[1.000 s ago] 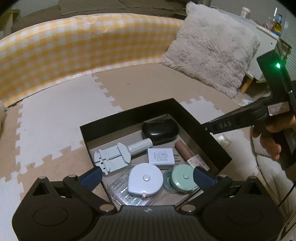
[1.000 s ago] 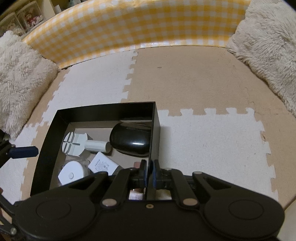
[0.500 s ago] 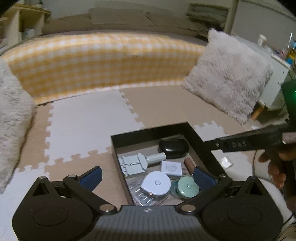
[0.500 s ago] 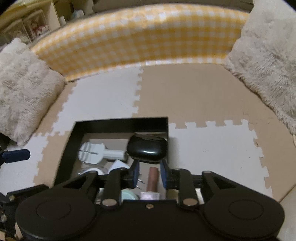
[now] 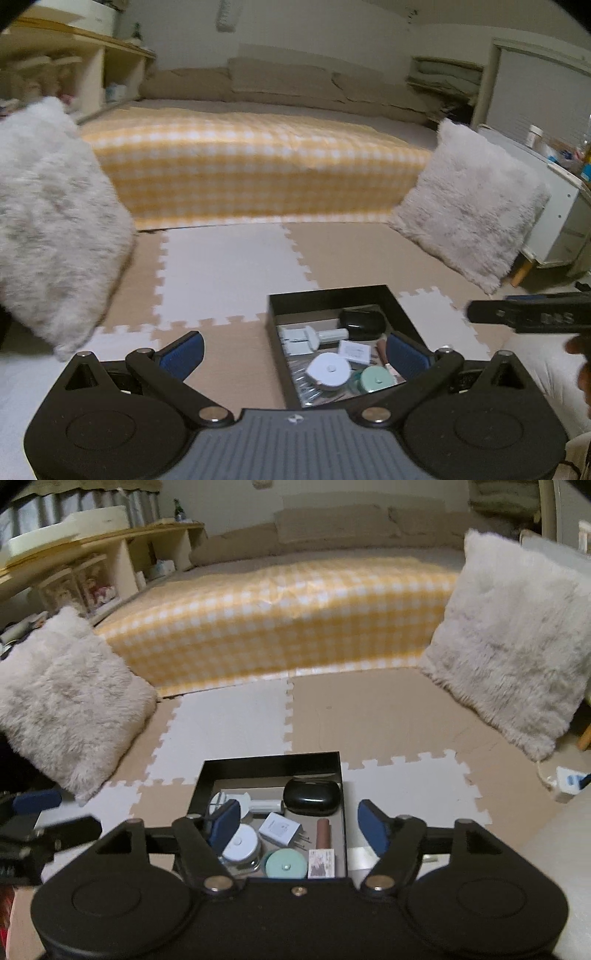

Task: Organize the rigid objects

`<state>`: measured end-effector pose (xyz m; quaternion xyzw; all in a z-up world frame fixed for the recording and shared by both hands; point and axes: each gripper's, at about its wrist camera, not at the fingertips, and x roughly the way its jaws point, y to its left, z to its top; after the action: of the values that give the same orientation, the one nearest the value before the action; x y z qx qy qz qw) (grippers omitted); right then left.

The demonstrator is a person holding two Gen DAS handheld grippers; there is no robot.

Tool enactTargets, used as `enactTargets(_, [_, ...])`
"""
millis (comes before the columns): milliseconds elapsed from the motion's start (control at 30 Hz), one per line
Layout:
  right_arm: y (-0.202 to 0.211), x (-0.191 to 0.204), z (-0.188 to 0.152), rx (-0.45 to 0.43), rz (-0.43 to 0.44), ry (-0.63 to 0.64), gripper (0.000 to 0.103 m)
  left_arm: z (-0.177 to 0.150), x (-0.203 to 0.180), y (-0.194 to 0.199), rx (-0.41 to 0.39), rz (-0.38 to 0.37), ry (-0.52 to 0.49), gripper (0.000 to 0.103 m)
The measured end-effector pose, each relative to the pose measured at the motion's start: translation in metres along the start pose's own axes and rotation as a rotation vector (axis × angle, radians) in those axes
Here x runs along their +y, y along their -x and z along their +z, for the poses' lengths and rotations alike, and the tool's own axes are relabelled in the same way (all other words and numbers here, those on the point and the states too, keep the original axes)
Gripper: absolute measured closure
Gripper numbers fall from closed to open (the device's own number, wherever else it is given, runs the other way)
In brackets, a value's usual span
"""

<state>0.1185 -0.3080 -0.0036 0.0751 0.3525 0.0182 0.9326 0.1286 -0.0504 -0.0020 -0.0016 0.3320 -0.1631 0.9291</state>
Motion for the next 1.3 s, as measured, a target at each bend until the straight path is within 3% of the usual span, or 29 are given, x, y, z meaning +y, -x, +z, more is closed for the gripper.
enactTargets(367, [0.069,0.02,-0.033,-0.086,-0.027,0.082,0.017,-0.025,0.002,0.049,-0.052,0.074,0.007,0.0])
enactTargets(533, [0.082,0.027,-0.052,-0.1,-0.03,0.097,0.013,-0.04,0.001,0.063,-0.068,0.067,0.013,0.0])
enactTargets(700, [0.089,0.031,-0.065,-0.111,-0.039,0.105,0.005,-0.054,-0.003,0.072,-0.083,0.099,-0.005,0.0])
enactTargets(1300, [0.09,0.033,-0.094,-0.184,-0.125,0.139,0.0,-0.078,-0.005,0.076,-0.099,0.142,0.0,0.0])
